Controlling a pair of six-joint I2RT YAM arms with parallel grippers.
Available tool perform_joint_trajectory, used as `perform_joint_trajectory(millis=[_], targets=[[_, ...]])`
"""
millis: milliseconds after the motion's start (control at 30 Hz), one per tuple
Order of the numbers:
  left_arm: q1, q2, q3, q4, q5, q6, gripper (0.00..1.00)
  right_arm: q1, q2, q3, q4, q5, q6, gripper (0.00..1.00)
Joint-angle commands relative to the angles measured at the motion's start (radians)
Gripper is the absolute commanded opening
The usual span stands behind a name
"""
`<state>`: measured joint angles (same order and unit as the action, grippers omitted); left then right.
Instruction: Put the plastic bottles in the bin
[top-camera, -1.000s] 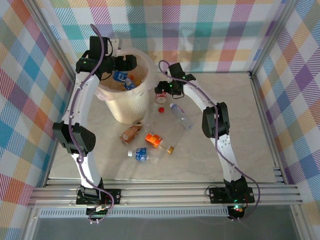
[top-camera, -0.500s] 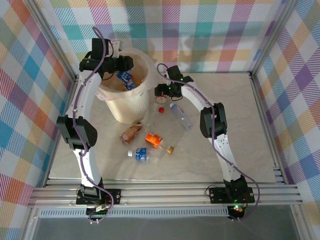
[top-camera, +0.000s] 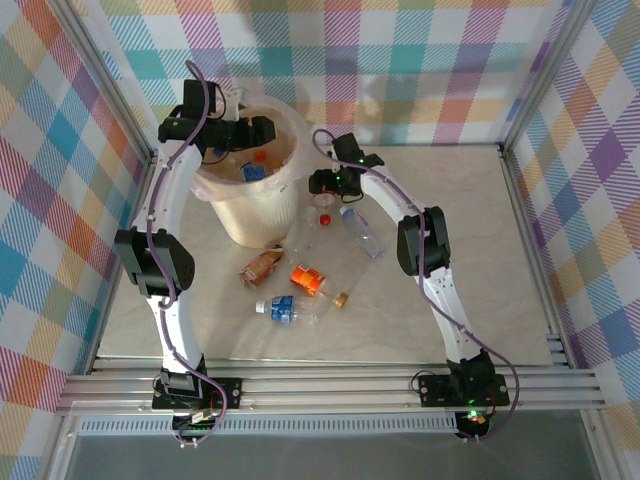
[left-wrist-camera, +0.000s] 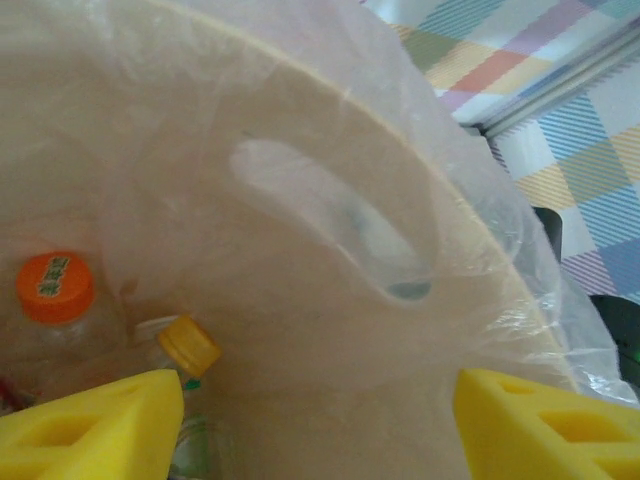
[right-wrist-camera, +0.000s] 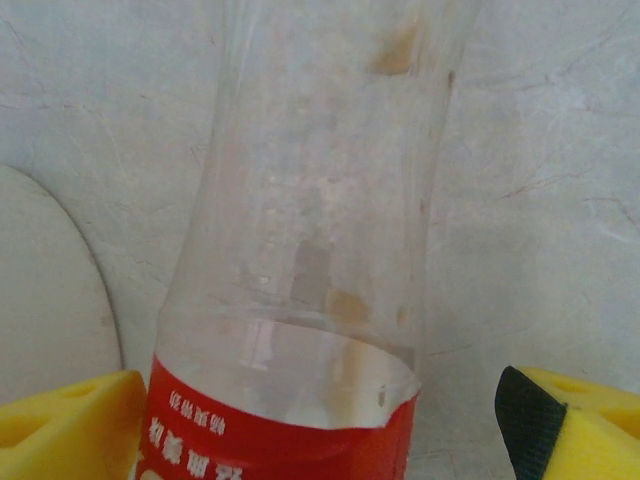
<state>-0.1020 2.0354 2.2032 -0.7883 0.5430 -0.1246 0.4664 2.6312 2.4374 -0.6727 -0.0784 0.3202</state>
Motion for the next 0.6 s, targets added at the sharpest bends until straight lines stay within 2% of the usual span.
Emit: perform_joint_trajectory(millis=[0, 233, 567], targets=[[0.008, -0.082, -0.008, -0.028, -0.076, -0.006, 0.77, 0.010, 0.027, 0.045, -0.013, -0.003, -0.017, 0.90], [0.007, -0.150, -0.047, -0.005, -0.082, -0.030, 0.88, 0.011, 0.051, 0.066, -0.008, -0.014, -0.006, 0.88], [0.007, -0.312, -0.160, 0.050, -0.167, -0.042, 0.98, 0.011, 0.049, 0.078, 0.007, -0.027, 0.006, 0.71]])
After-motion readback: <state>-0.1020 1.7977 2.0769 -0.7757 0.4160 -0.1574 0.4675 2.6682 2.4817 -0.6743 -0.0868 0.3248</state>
